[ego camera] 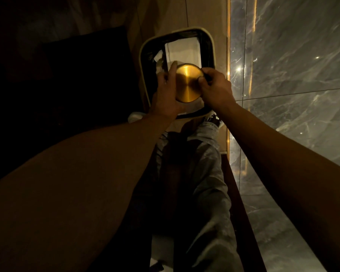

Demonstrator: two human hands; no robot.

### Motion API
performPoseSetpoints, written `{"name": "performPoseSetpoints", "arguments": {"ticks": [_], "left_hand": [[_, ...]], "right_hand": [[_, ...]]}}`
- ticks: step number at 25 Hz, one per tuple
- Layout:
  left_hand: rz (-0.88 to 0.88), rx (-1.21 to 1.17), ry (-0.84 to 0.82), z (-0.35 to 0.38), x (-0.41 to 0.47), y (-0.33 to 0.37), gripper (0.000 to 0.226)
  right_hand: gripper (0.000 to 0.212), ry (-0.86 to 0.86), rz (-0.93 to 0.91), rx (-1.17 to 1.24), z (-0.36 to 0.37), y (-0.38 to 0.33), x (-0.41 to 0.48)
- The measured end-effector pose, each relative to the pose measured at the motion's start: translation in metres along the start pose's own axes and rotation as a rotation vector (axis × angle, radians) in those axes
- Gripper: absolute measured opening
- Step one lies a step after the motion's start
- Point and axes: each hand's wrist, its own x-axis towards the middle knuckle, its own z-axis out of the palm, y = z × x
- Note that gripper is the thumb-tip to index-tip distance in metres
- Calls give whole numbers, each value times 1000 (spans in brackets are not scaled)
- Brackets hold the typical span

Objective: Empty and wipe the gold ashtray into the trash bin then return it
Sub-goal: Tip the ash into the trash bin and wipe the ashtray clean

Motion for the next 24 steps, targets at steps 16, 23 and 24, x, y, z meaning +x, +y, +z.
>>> {"name": "performPoseSetpoints", "arguments": {"ticks": [16, 23, 24], "left_hand": [[162, 176, -36, -14, 18, 12, 108], [161, 121, -37, -19, 15, 15, 107], [155, 115, -38, -19, 15, 15, 108]], "right_hand": [[47, 171, -467, -298, -9, 11, -18], [56, -141, -702, -662, -13, 21, -22], [56, -101, -712, -648, -14, 19, -23]]}}
